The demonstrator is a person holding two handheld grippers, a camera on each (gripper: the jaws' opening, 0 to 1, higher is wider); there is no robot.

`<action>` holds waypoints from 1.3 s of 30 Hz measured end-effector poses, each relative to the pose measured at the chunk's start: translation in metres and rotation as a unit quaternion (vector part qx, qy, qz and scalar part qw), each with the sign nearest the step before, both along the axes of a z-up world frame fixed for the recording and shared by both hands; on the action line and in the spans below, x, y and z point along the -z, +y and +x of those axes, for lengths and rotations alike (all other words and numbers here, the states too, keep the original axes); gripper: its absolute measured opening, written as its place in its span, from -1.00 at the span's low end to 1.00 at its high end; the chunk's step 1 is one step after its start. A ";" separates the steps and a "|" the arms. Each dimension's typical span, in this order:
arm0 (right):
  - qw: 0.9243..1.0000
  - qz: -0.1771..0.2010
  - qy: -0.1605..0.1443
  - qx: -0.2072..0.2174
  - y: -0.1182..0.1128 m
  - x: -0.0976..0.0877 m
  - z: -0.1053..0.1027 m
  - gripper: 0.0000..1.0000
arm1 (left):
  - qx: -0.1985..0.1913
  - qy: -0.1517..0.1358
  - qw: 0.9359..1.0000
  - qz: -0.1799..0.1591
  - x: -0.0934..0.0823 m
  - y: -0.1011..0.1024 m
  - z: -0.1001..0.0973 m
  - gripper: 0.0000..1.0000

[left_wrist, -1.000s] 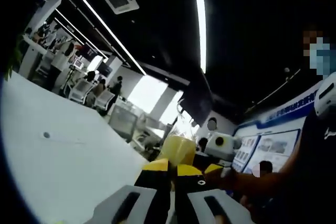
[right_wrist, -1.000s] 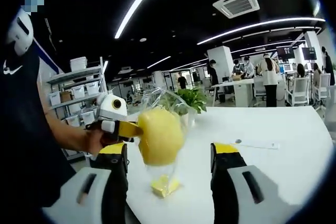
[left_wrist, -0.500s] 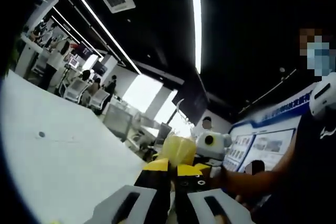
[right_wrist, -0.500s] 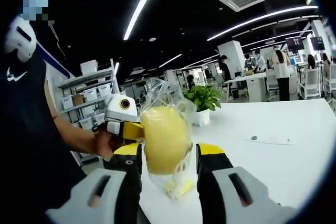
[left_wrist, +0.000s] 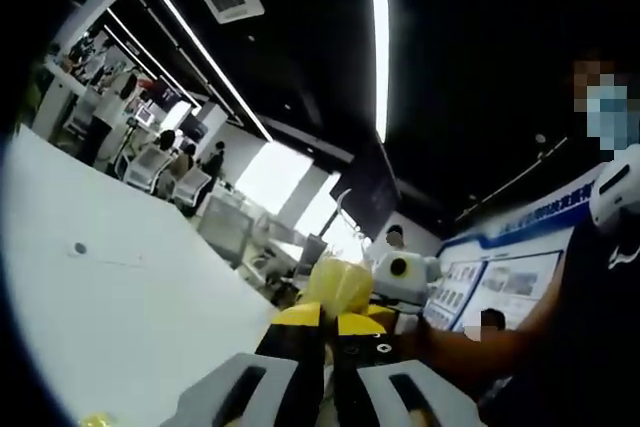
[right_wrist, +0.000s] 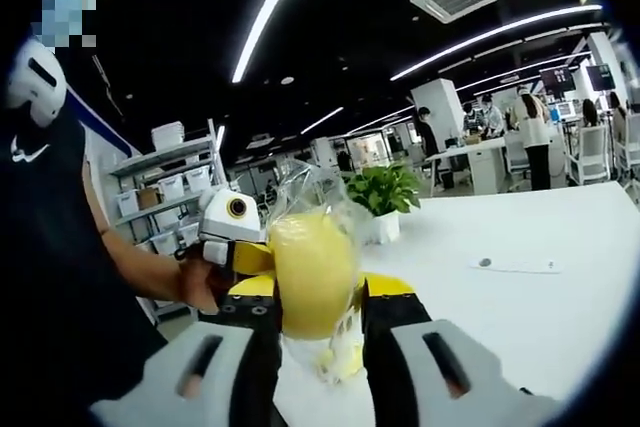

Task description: Compare the silicone blocks by pressing each to a similar depth, holding the contact briefly, and releasing to observe deformation and rebound differences across the visible hardness samples.

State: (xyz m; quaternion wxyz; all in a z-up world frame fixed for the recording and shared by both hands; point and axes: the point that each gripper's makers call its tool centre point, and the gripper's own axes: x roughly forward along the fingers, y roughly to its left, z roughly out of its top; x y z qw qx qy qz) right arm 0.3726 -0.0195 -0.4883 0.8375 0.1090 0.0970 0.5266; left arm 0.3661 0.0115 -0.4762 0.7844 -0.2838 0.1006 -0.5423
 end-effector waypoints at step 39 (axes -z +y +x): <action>0.998 -0.032 0.001 -0.055 0.007 -0.001 -0.009 -0.95 | -0.002 -0.026 0.999 0.044 0.001 0.003 0.000 -0.99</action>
